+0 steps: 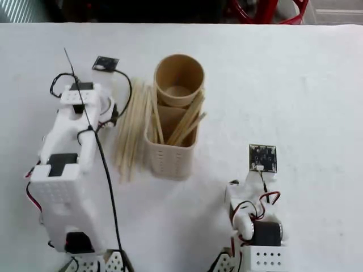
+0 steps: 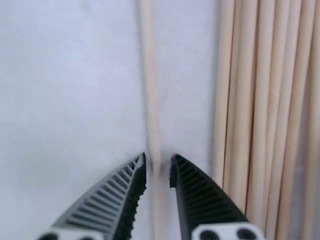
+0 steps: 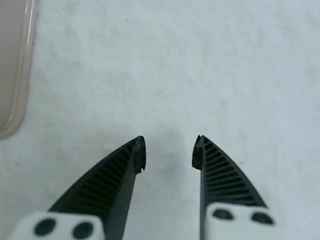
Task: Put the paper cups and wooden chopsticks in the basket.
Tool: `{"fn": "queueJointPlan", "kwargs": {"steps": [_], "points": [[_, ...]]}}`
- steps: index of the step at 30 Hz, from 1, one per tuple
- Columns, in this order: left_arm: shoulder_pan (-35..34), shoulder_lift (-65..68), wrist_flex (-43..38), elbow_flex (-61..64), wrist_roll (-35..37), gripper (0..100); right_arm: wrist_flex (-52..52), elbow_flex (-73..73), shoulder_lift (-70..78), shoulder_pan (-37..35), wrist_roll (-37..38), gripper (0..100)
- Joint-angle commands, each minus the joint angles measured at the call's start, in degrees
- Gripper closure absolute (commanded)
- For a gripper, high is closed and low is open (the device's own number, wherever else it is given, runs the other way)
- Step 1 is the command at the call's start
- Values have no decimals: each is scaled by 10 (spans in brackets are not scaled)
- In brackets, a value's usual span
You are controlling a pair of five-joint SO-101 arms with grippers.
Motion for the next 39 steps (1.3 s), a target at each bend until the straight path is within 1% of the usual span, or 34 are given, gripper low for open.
{"fn": "queueJointPlan", "kwargs": {"steps": [1, 3, 8, 17, 19, 23, 27, 30, 34, 37, 39], "points": [[-2, 1, 4, -25, 5, 899, 4, 5, -5, -2, 4, 839], [0, 1, 19, -25, 4, 902, 4, 5, -5, -2, 4, 839], [-2, 2, 59, -25, 6, 976, 4, 5, -5, -2, 4, 839], [-3, -9, 63, -12, 4, 978, 4, 5, -5, -2, 4, 839], [-7, -37, 69, -10, 5, 978, 4, 5, -5, -2, 4, 839], [-5, -156, 71, 25, 11, 978, 4, 5, -5, -2, 4, 839], [19, -336, 71, 84, 26, 979, 4, 5, -5, -2, 4, 839], [61, -485, 74, 113, 27, 979, 4, 5, -5, -2, 4, 839], [141, -648, 70, 116, 25, 978, 4, 5, -5, -1, 4, 839], [206, -720, 44, 116, 21, 977, 4, 5, -5, -1, 4, 839], [243, -740, 16, 116, -11, 977, 4, 5, -6, -1, 4, 839]]}}
